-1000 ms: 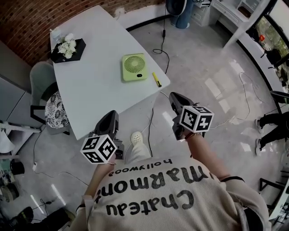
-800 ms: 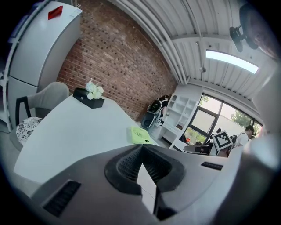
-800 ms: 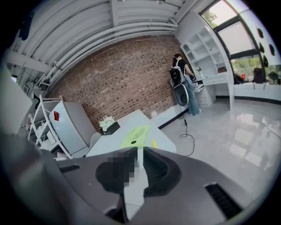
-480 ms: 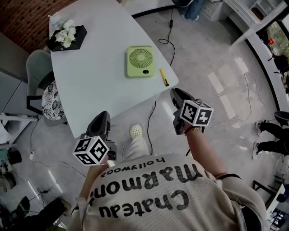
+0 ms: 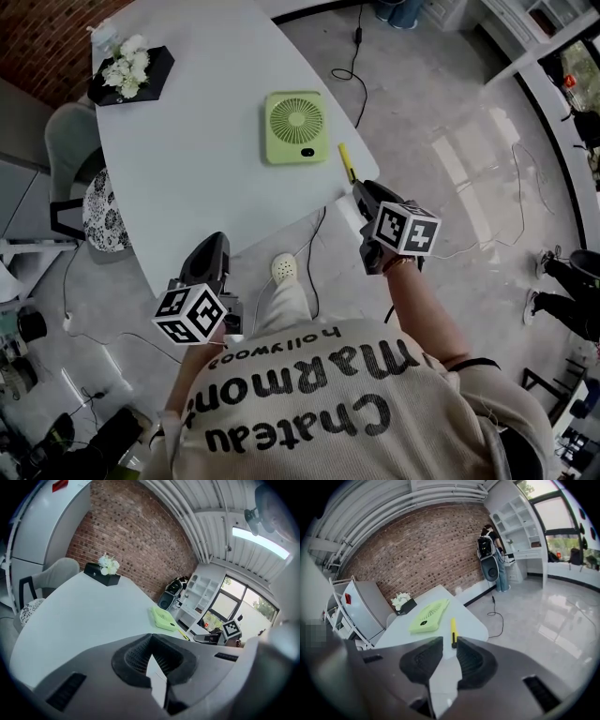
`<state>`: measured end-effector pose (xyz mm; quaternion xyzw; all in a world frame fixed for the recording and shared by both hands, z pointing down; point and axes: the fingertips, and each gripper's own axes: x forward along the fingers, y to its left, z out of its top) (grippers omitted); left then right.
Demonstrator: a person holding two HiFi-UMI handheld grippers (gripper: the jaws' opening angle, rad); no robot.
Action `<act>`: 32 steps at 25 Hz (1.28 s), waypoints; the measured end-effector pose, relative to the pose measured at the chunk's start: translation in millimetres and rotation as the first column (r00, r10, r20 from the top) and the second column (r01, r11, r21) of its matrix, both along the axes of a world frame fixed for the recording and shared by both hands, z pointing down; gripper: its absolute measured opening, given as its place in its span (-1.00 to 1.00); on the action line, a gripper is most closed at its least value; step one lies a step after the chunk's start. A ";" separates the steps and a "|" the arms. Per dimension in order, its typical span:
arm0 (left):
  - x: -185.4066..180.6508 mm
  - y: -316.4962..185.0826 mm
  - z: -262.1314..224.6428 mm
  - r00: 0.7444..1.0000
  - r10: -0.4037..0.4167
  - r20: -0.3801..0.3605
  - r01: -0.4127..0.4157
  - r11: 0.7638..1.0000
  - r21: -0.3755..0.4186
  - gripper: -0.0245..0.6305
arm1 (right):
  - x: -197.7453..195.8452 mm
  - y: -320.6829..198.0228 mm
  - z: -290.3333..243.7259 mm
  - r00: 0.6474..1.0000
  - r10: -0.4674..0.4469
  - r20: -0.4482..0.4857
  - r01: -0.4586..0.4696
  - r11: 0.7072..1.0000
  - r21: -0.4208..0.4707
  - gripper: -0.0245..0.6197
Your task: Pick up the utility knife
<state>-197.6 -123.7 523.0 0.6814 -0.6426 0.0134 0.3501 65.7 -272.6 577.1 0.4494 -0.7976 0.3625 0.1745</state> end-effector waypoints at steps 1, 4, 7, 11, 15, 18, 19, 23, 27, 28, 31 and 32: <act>-0.4 -3.1 1.4 1.000 0.003 -0.001 -0.003 1.000 -0.003 -0.92 | -0.9 -2.6 2.5 1.000 0.001 -0.003 -0.001 1.000 -0.004 -0.63; 0.2 -13.6 4.9 1.000 0.021 -0.003 -0.021 1.000 -0.007 -0.92 | -3.8 -9.8 8.8 1.000 0.002 -0.017 -0.002 1.000 -0.012 -0.62; 1.2 -22.2 7.6 0.999 0.036 -0.007 -0.036 0.999 -0.013 -0.92 | -6.0 -13.2 16.8 0.999 -0.004 -0.036 0.003 1.000 -0.031 -0.61; 1.9 -31.5 10.0 0.999 0.051 -0.007 -0.051 0.999 -0.018 -0.92 | -6.8 -20.9 23.7 0.996 -0.014 -0.083 0.011 0.999 -0.037 -0.60; 1.0 -37.4 11.9 0.998 0.054 -0.013 -0.055 0.998 -0.025 -0.92 | -9.6 -26.1 24.7 0.984 -0.063 -0.169 0.060 0.998 -0.019 -0.57; 1.2 -42.6 10.0 0.998 0.062 -0.013 -0.063 0.998 -0.022 -0.92 | -12.8 -27.2 25.4 0.967 -0.101 -0.236 0.103 0.995 -0.004 -0.57; 1.0 -44.3 9.4 0.998 0.064 -0.013 -0.065 0.998 -0.020 -0.92 | -13.5 -27.4 25.9 0.960 -0.110 -0.257 0.114 0.993 0.001 -0.57; -3.2 -51.2 7.0 0.998 0.068 -0.016 -0.068 0.998 -0.012 -0.92 | -15.3 -28.7 28.2 0.928 -0.137 -0.346 0.155 0.988 0.023 -0.65; -5.2 -56.7 5.0 0.997 0.077 -0.021 -0.077 0.997 -0.002 -0.92 | -15.7 -28.5 27.6 0.919 -0.136 -0.371 0.158 0.987 0.031 -0.65; -5.5 -57.8 4.8 0.997 0.080 -0.023 -0.080 0.997 -0.001 -0.92 | -16.0 -28.6 27.6 0.919 -0.133 -0.372 0.156 0.987 0.031 -0.65; -6.0 -61.8 3.0 0.996 0.090 -0.026 -0.090 0.996 0.005 -0.92 | -16.0 -28.4 28.7 0.917 -0.131 -0.377 0.148 0.989 0.016 -0.66; -6.2 -64.1 1.3 0.995 0.095 -0.026 -0.095 0.995 0.010 -0.92 | -15.5 -29.0 28.8 0.917 -0.128 -0.377 0.143 0.990 0.010 -0.66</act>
